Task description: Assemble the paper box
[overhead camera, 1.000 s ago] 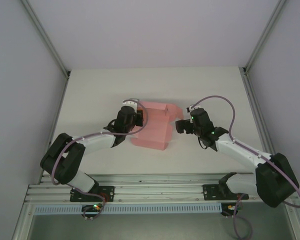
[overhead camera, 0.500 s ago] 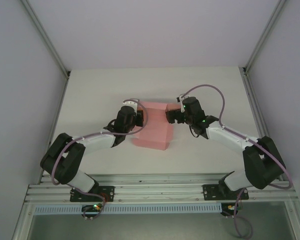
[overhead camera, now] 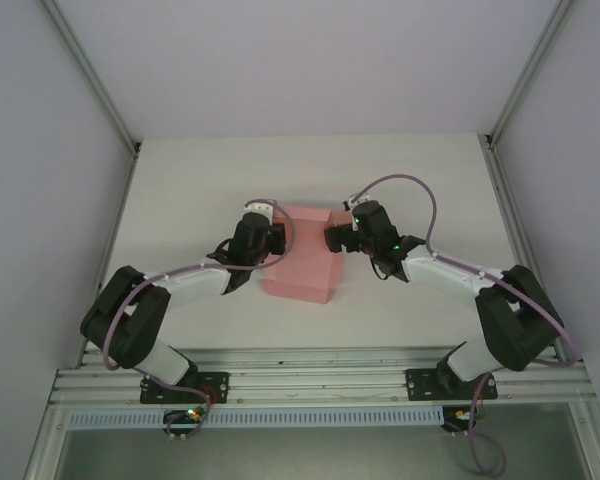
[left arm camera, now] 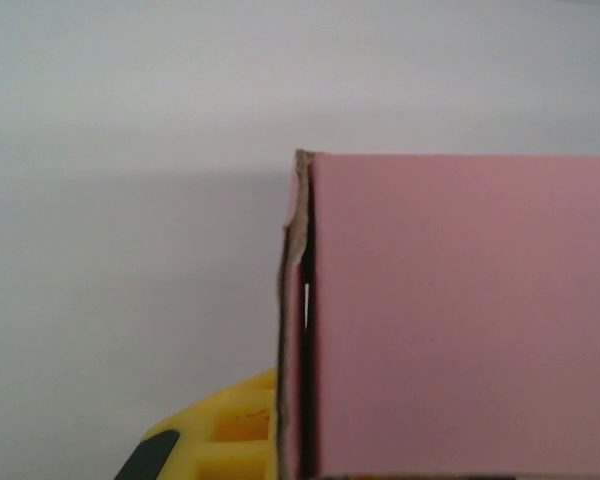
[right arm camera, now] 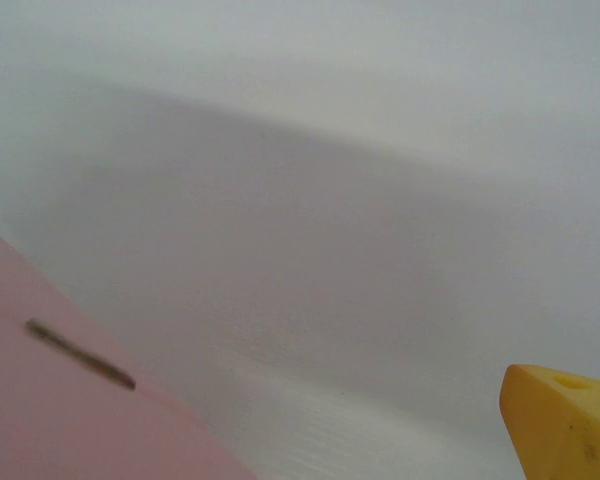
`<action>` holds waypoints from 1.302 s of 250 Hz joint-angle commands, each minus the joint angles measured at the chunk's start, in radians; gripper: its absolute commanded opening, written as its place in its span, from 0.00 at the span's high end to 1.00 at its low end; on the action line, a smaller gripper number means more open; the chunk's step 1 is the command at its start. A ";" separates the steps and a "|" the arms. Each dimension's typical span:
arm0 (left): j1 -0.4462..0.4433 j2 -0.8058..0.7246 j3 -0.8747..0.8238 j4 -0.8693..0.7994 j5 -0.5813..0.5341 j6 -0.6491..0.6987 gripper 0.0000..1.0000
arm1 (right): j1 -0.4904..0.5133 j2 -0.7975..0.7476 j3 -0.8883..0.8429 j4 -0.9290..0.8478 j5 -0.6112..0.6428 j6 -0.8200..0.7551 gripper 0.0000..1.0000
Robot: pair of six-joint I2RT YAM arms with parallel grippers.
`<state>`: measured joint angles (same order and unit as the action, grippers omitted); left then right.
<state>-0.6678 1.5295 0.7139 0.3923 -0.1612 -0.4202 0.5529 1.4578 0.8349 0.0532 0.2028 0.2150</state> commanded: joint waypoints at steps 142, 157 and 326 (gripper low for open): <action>0.081 -0.057 -0.014 0.034 0.086 -0.028 1.00 | -0.290 -0.472 -0.155 -0.217 -0.155 0.029 0.00; 0.080 -0.057 -0.014 0.037 0.096 -0.031 1.00 | -0.325 -0.427 -0.127 -0.239 -0.203 0.011 0.00; 0.078 -0.004 -0.003 0.079 0.155 -0.073 1.00 | -0.195 -0.075 -0.009 -0.009 -0.429 0.053 0.01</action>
<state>-0.5930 1.5040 0.7090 0.4335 -0.0284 -0.4683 0.3241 1.3464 0.8085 -0.0326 -0.1761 0.2390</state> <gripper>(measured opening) 0.066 0.995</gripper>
